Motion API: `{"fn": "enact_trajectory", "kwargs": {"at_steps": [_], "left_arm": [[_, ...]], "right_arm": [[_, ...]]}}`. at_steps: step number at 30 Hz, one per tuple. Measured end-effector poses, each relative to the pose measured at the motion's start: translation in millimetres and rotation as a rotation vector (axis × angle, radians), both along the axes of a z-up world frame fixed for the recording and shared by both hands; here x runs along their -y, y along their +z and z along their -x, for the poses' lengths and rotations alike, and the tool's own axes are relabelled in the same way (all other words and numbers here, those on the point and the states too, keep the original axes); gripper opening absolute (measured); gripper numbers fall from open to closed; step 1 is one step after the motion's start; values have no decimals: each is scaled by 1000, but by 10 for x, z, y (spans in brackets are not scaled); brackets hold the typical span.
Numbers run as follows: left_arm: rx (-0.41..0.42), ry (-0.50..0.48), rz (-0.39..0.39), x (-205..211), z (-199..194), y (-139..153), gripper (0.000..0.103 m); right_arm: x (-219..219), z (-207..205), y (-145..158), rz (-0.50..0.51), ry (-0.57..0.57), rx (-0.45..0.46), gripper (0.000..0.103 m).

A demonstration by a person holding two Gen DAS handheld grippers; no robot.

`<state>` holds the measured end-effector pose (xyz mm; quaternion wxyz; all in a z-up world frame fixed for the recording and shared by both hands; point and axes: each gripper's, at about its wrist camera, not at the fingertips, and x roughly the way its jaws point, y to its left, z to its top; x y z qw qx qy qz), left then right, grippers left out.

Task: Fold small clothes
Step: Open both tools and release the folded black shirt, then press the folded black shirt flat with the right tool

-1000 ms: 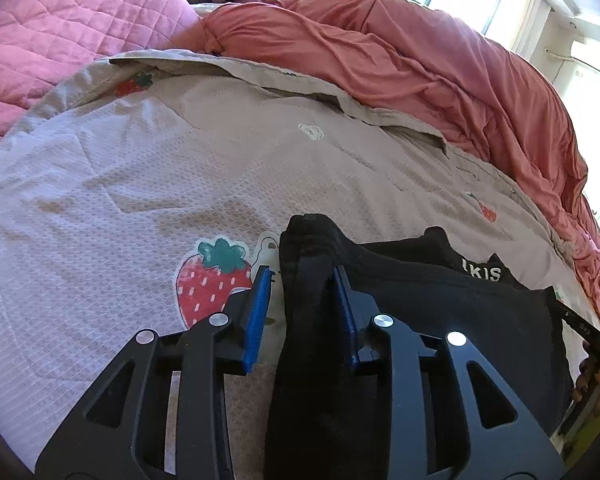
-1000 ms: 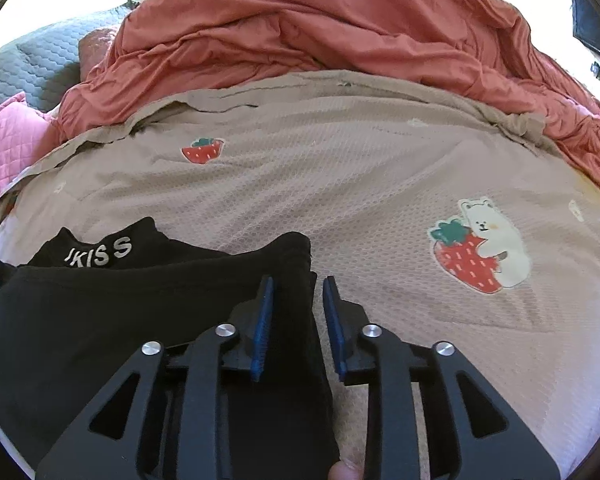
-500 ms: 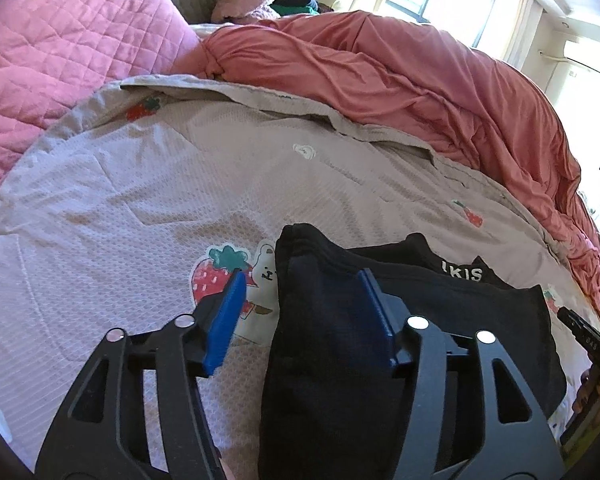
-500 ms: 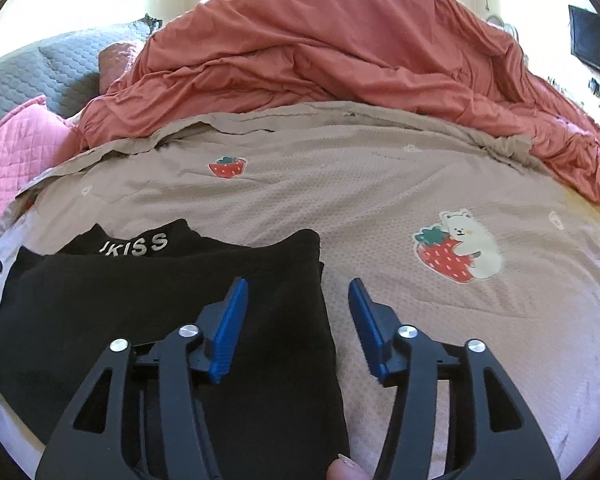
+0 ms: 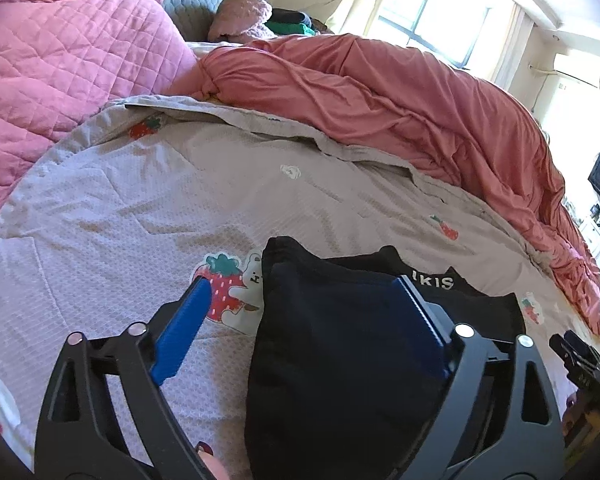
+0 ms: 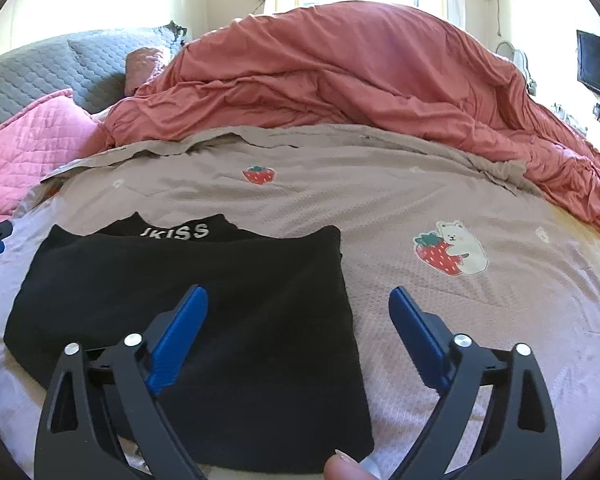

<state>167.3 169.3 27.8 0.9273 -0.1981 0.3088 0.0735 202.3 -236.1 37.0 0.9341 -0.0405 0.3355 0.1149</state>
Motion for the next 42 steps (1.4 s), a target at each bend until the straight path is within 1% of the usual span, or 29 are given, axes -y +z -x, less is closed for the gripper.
{"fn": "enact_trajectory", "kwargs": {"at_steps": [3,10,15,19,22,27,32,36,42], "left_arm": [[3,-1,0,14,53,12,93],[0,10,5,-37,198,4,93],[-3,32,14,-121,297,-15,93],[-31,49,24,-215,349,-76,93],[-36,64,40,-291,381,-104,93],[-17,83,49,-369,429,-90,93],[-28,102,71,-459,424,-124,93],[-48,132,79,-550,425,-181,93],[-59,174,134,-726,453,-265,93]], "right_arm": [[-53,86,58,6,11,19,95],[-251,257,177,-7,61,36,96],[-503,391,232,-10,124,41,96],[-735,466,245,-5,179,39,97],[-943,527,231,-2,224,32,97],[-1261,654,165,8,307,9,97],[-1656,769,33,39,401,-19,97],[-1946,873,-48,64,457,-20,97],[-2271,975,-167,96,519,-40,97]]}}
